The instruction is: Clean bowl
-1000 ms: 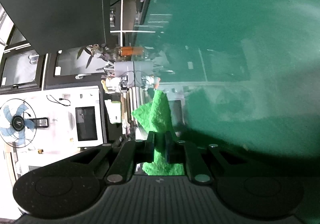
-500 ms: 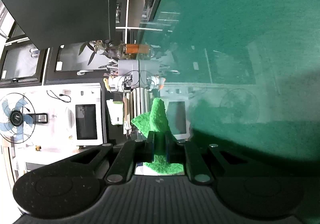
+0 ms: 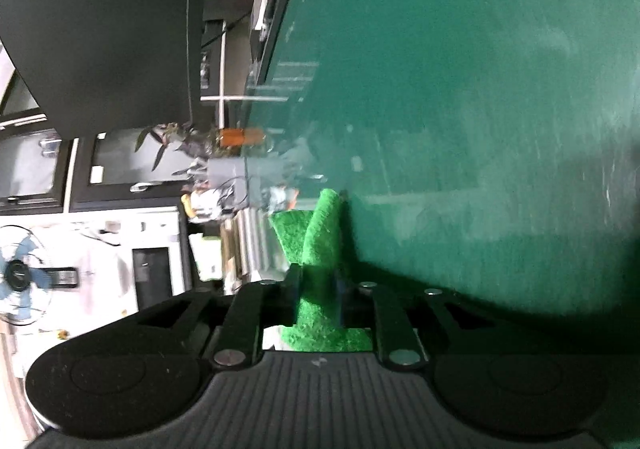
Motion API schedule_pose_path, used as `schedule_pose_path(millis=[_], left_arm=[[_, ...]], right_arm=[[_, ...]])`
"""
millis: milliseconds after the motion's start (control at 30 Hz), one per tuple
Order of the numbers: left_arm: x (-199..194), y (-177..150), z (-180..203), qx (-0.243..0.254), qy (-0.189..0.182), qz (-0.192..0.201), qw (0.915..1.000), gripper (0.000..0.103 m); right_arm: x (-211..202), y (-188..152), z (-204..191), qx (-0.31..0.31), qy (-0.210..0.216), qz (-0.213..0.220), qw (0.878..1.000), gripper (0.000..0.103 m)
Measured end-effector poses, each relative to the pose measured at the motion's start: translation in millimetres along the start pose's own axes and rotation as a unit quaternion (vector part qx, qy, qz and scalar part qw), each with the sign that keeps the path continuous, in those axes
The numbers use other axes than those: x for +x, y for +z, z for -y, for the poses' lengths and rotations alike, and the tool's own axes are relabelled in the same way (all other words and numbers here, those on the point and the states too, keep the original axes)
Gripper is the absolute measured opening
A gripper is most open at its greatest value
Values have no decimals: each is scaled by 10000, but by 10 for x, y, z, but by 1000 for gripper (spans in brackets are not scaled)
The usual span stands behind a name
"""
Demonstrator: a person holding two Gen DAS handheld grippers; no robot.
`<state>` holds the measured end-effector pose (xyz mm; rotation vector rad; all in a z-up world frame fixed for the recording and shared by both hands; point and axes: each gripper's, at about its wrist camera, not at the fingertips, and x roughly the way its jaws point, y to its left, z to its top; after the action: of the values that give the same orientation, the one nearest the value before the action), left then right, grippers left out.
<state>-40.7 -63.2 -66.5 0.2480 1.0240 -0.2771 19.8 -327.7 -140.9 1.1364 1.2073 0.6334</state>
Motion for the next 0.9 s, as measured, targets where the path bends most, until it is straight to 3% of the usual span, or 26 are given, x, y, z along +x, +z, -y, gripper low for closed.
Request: schedule_pose_path(millis=[133, 200, 333, 467, 567, 700, 767, 800, 833, 900], left_arm=[[-64, -76, -28, -611, 221, -65, 9979, 99], [-47, -84, -10, -764, 365, -192, 9962, 100], [-98, -83, 31, -804, 467, -100, 9956, 102], [-65, -71, 15, -797, 360, -217, 9959, 103], [-21, -72, -10, -701, 236, -264, 9969, 103], [34, -132, -135, -925, -221, -262, 9951, 102], [47, -168, -196, -896, -351, -201, 9952, 103], [51, -180, -210, -844, -377, -149, 9956, 103], [53, -195, -218, -788, -408, -78, 9960, 103], [53, -220, -230, -696, -458, 31, 9965, 103]], right_arm=[[49, -69, -254, -693, -588, 189, 9957, 52], [81, -126, -369, -1101, -791, 425, 9899, 52], [178, -268, -647, -2034, -1665, 611, 9629, 52], [79, -280, -581, -1673, -1749, 893, 9662, 46], [72, -303, -580, -1694, -1955, 819, 9625, 33], [174, -445, -752, -2450, -2510, 655, 9342, 29], [228, -552, -849, -2831, -2784, 670, 9154, 46], [220, -580, -875, -2857, -2834, 711, 9127, 72], [228, -631, -910, -2924, -3095, 860, 9008, 91], [284, -684, -917, -3009, -3650, 899, 8765, 101]])
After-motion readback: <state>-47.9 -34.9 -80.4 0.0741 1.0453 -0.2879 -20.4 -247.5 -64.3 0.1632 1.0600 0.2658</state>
